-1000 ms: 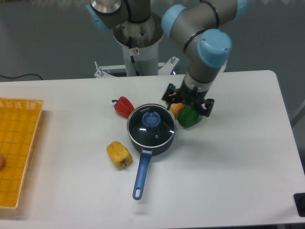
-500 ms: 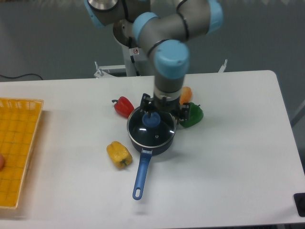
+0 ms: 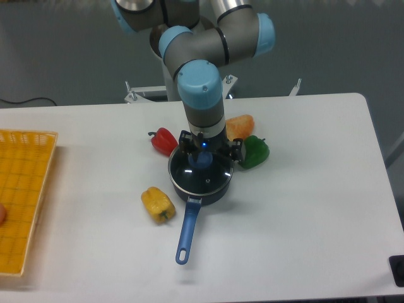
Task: Open the lid
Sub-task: 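Close the gripper around the blue knob of the glass lid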
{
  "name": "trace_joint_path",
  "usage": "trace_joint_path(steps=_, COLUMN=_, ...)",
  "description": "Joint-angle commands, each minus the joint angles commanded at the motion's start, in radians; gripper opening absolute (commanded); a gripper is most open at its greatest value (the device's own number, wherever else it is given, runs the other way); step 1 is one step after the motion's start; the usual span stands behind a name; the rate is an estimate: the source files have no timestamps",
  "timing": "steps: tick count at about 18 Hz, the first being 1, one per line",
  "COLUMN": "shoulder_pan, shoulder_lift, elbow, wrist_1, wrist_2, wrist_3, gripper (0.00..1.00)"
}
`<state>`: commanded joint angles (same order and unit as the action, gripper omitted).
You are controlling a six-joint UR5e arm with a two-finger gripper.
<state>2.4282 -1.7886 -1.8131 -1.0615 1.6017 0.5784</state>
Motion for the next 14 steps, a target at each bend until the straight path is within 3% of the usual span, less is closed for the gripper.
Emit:
trace_joint_path(steps=3, shoulder_pan=0.009, shoulder_lift=0.002, elbow=0.0, wrist_1=-0.009, wrist_2=-0.046, wrist_3=-0.002, gripper=1.0)
trace_joint_path(steps=14, shoulder_pan=-0.001, shoulder_lift=0.003, elbow=-0.006, wrist_1=-0.014, wrist_2=-0.042, wrist_3=0.005, gripper=1.0)
